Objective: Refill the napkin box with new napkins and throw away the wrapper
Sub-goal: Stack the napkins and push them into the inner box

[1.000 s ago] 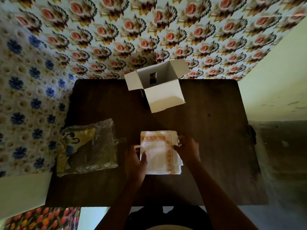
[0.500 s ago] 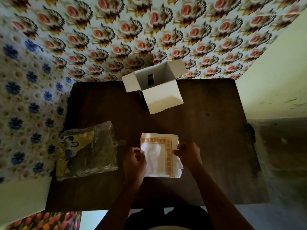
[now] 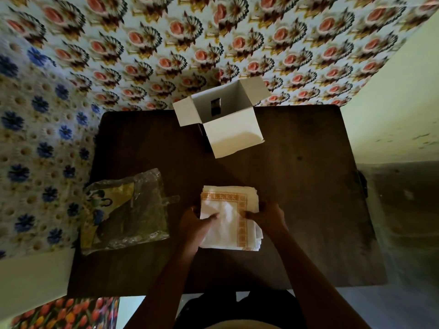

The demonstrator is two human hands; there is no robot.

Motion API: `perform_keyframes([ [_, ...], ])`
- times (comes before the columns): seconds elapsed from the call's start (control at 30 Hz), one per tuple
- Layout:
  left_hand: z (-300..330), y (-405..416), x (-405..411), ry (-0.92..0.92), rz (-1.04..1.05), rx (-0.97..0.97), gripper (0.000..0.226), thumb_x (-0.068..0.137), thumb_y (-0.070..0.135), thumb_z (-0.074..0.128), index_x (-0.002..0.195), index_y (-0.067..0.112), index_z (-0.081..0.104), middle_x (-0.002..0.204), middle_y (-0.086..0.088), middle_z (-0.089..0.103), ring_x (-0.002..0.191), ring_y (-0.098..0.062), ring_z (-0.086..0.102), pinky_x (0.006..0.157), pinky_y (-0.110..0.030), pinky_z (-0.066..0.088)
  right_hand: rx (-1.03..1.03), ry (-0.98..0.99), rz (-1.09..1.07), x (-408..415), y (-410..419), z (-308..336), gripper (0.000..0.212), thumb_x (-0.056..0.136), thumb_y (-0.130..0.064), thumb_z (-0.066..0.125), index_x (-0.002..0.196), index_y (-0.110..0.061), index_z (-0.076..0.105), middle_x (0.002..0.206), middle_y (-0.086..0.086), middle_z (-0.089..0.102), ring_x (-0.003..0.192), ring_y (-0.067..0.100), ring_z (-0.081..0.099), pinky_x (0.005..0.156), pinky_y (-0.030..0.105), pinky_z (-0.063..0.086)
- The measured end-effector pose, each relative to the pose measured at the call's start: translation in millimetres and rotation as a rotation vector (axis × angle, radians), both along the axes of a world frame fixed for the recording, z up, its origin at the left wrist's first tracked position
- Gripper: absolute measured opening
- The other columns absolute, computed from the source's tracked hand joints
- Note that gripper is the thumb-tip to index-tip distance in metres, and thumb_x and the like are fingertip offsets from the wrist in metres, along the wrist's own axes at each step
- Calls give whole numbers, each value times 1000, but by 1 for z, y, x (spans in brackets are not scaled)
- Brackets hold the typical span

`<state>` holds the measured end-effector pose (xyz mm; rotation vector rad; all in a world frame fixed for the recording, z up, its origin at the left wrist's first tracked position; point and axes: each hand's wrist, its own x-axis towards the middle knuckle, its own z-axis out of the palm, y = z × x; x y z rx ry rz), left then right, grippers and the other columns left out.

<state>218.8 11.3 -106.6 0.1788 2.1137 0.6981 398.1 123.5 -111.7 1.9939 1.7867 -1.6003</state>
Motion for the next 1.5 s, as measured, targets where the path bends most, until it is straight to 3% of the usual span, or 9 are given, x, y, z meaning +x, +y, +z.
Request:
perform_keyframes([
  [0.23,2,3,2,-76,-68,-2,44,66,39,89,98,13,74,94,-8,77,79,-24,75,76,-44,64,-37,5,-30,0,1,-9,61,71,-29,88,123,-10,63,117,7,70,105,21,68,79,33,56],
  [0.37,-6,-1,9,29,-151,31,82,54,64,77,122,24,57,114,-1,63,97,-23,68,82,-46,61,-54,20,-60,1,-2,-12,60,67,-31,90,117,-10,65,111,6,72,97,21,71,78,35,60],
  [0.63,9,-10,19,-113,-132,260,47,87,30,76,124,25,47,117,1,67,104,-20,71,88,-47,60,106,33,-125,-6,-20,-12,46,76,-22,82,115,-10,60,113,-2,46,102,14,51,92,39,52],
  [0.77,5,-11,12,-167,-110,232,21,89,21,74,108,27,67,96,4,75,85,-11,74,67,-25,57,147,121,-164,-2,-29,-13,57,72,-27,86,118,-15,56,113,-2,54,100,17,60,83,41,58],
  [0.9,1,-15,-2,-205,-100,250,34,85,12,78,117,16,69,106,-3,78,101,-21,74,88,-38,58,97,359,-208,4,-25,-13,74,60,-22,95,120,-14,52,108,-3,67,92,10,70,62,21,59],
  [1.03,5,-15,-15,-229,-147,283,38,83,-3,76,113,19,67,97,8,77,93,-1,74,78,-19,58,8,629,-145,7,-9,-16,95,56,-1,95,135,-10,43,123,11,65,110,25,69,81,48,61],
  [1.17,12,-8,-18,-230,-208,339,41,83,-12,70,116,12,62,99,8,71,83,12,70,78,-11,56,-54,638,9,9,3,-15,70,54,-10,96,117,-8,67,114,18,72,108,34,70,91,61,54],
  [1.33,15,1,-13,-257,-257,366,62,85,-13,68,140,9,48,110,4,68,116,-18,64,71,-8,54,-23,671,28,4,0,-8,61,61,5,89,113,-20,68,114,15,72,109,29,69,91,50,57],
  [1.5,19,-2,-9,-150,-238,346,95,83,-11,71,158,16,18,138,1,52,126,-13,50,83,-4,46,63,628,14,3,1,-5,53,62,15,86,106,-12,70,102,7,76,98,18,73,83,34,60],
])
